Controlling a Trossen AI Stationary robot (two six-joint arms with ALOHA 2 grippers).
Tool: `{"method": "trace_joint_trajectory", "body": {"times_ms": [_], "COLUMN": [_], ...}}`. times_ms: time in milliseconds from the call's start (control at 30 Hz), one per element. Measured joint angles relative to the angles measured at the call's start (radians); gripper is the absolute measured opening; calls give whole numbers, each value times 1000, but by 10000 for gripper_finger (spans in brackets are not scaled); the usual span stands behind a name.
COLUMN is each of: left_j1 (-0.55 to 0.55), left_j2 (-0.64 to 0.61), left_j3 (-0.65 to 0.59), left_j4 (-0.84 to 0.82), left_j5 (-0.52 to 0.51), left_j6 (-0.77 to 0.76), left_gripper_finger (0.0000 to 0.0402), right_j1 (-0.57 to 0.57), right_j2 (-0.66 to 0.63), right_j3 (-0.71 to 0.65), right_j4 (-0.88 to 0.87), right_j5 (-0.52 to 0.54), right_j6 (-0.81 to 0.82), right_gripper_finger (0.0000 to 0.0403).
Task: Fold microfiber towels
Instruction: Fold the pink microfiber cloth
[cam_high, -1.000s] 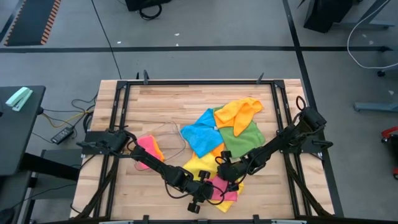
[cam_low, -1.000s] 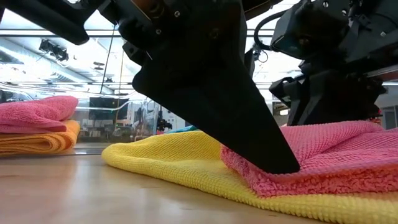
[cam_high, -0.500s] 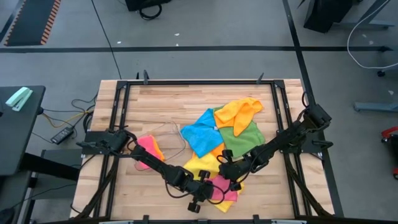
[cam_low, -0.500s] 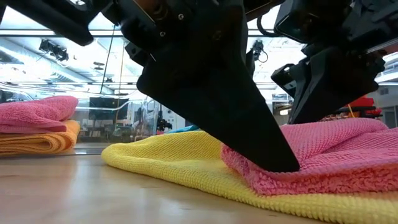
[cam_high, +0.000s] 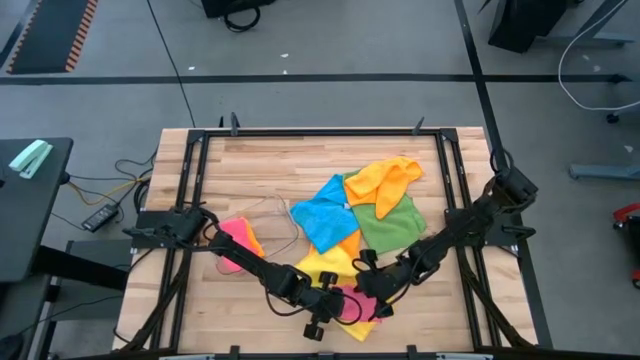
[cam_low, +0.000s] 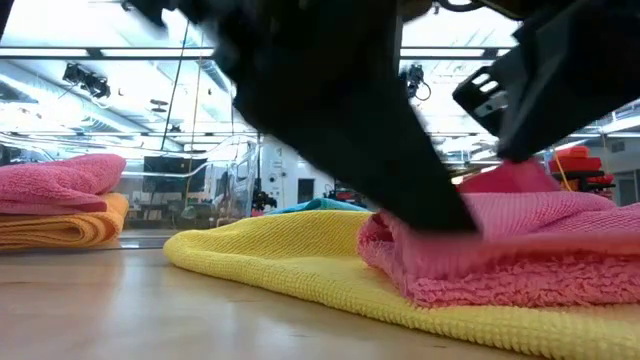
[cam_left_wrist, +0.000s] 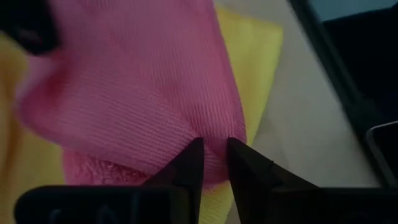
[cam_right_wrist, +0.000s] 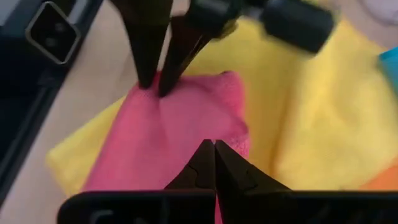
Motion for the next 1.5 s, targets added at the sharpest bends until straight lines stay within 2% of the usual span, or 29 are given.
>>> {"method": "trace_joint_trajectory", "body": {"times_ms": [333, 733, 867, 1067, 1267, 1367, 1500], "left_j1": [1, 44, 43, 41, 42, 50, 83], "left_j2": [-102, -103, -75, -38, -38, -65, -71], "left_j3": [0, 0, 1, 1, 0, 0, 1], "left_j4": [-25, -54, -50, -10, -9, -13, -47], "left_j5": [7, -3, -3, -3, -3, -21, -49], "left_j6": [42, -35, -29, -22, 9, -35, -149], "left_gripper_finger": [88, 69, 72, 85, 88, 86, 107], "right_j1": [98, 228, 262, 276, 251, 239, 234], "right_j2": [-2, 1, 10, 59, 17, -16, -37], "right_j3": [8, -23, -78, -116, -76, -42, -38], "right_j4": [15, 25, 122, 193, 52, -14, -5], "right_j5": [0, 44, 78, -6, -98, -75, 74], "right_j6": [86, 161, 140, 181, 246, 242, 175], "right_gripper_finger": [3, 5, 8, 62, 121, 133, 136]}}
